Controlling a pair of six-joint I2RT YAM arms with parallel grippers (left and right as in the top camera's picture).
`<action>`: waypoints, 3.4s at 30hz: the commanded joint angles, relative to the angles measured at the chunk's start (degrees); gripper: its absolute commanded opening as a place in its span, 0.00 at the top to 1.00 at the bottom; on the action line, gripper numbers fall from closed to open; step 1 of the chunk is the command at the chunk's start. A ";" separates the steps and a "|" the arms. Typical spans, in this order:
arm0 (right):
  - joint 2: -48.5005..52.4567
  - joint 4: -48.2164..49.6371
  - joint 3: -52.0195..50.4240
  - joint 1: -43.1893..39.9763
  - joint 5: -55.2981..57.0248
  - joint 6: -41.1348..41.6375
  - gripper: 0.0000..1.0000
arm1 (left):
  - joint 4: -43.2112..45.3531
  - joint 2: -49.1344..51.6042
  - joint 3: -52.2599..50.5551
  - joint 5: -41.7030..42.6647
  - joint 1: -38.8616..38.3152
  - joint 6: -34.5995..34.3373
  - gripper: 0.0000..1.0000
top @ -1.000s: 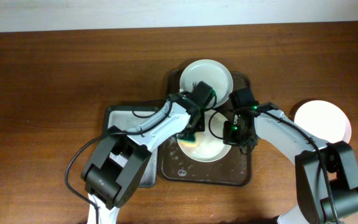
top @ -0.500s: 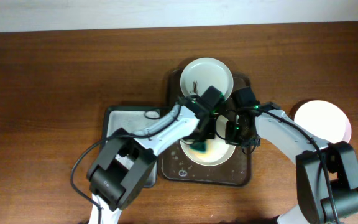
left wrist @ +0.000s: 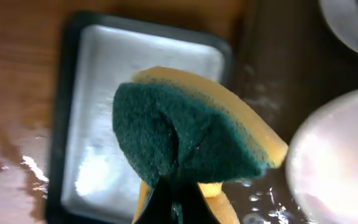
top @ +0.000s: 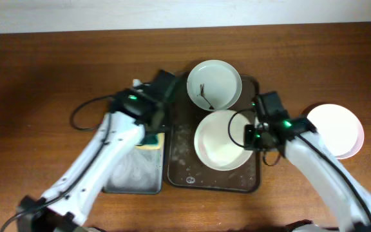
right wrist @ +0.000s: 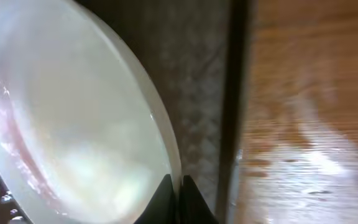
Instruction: Clean dirty plates on tray and stack at the side
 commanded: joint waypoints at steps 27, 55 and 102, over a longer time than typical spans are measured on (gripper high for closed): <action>-15.10 -3.56 -0.09 52.26 75.21 -12.11 0.96 | 17.44 -6.27 -25.66 20.79 19.63 23.10 0.01; -14.56 6.32 -0.09 49.94 74.79 -21.33 0.96 | 17.44 -6.27 -25.66 20.79 19.63 23.10 0.01; 34.88 54.80 6.21 -4.66 -1.11 -14.47 0.64 | 17.44 -6.27 -25.66 20.79 19.63 23.10 0.01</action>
